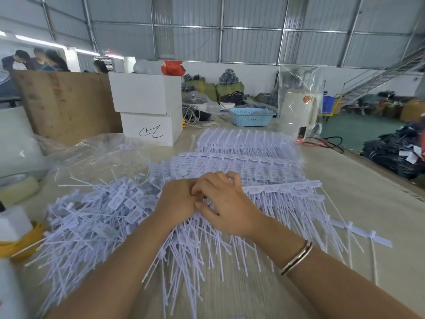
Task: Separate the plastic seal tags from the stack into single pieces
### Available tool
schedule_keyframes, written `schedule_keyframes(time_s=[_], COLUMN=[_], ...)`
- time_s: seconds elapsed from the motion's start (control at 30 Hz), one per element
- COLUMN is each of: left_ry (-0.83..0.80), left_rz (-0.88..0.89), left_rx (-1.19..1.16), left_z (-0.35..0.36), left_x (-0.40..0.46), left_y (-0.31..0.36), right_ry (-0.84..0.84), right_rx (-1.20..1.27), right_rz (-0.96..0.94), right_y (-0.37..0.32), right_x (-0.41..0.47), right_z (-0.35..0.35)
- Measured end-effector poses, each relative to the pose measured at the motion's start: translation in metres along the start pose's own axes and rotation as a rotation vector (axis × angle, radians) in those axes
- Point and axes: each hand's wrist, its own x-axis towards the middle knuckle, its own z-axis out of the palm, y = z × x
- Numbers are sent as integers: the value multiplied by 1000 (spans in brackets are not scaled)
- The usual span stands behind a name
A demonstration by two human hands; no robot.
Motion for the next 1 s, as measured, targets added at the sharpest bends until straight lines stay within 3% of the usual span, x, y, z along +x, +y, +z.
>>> schedule_keyframes(time_s=[0.13,0.27,0.4,0.67,1.0], left_ry=[51,190,202,226,227], left_rz=[-4,38,156,297,258], left_rx=[-48,-51,23,179,-129], left_z=[0,2,2,7,9], left_x=[-1,-3,-4,-9,-9], left_y=[3,5,5,6,7], right_ry=[19,86,24,76,217], right_rx=[28,75,-35,-116,144], right_rz=[43,229,365,358,387], right_y=[6,18,33,28,23], right_x=[-7,-13,-22,-30,-22], right_z=[9,12,18,24,26])
